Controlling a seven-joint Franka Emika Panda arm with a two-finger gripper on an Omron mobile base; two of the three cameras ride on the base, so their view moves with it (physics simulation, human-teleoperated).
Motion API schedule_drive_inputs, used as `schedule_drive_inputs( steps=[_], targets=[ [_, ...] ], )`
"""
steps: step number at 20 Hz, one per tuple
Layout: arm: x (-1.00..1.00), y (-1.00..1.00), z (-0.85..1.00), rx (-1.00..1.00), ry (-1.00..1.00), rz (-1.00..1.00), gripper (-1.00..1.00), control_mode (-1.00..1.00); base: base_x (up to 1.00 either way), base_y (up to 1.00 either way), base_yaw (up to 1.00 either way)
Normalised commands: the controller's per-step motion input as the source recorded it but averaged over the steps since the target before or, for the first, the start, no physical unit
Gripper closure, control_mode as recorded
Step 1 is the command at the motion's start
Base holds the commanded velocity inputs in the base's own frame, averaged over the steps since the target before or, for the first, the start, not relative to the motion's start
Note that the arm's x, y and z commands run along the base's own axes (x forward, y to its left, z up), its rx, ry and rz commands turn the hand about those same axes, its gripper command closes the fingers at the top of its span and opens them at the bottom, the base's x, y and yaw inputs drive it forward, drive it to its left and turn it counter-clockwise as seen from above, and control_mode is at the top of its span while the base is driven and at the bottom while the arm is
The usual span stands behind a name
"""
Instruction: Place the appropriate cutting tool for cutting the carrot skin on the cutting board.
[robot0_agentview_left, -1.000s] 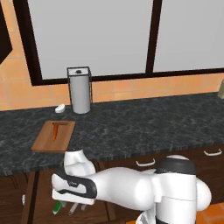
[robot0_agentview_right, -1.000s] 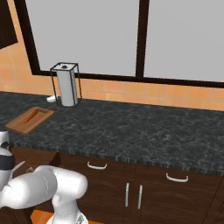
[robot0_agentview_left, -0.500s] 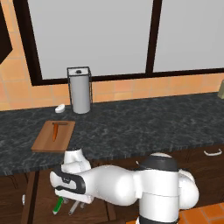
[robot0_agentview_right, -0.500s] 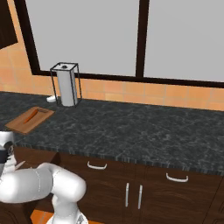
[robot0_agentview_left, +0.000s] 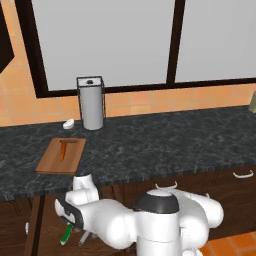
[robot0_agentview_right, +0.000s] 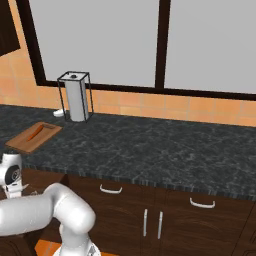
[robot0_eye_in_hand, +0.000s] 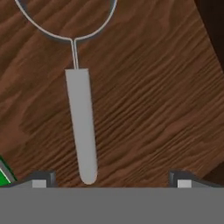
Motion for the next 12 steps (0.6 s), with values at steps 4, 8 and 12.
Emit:
schedule_drive_inputs(
  steps=[4,8,12],
  targets=[
    [0.12,0.15,-0.35,-0.06,0.01,-0.04,-1.0,-1.0,0.0,0.0,0.0],
    [0.02,0.16,-0.39,-0.03,0.01,-0.01,-1.0,-1.0,0.0,0.0,0.0],
    [0.0,0.09,-0.46,-0.01,0.0,0.0,-1.0,-1.0,0.0,0.0,0.0]
  ],
)
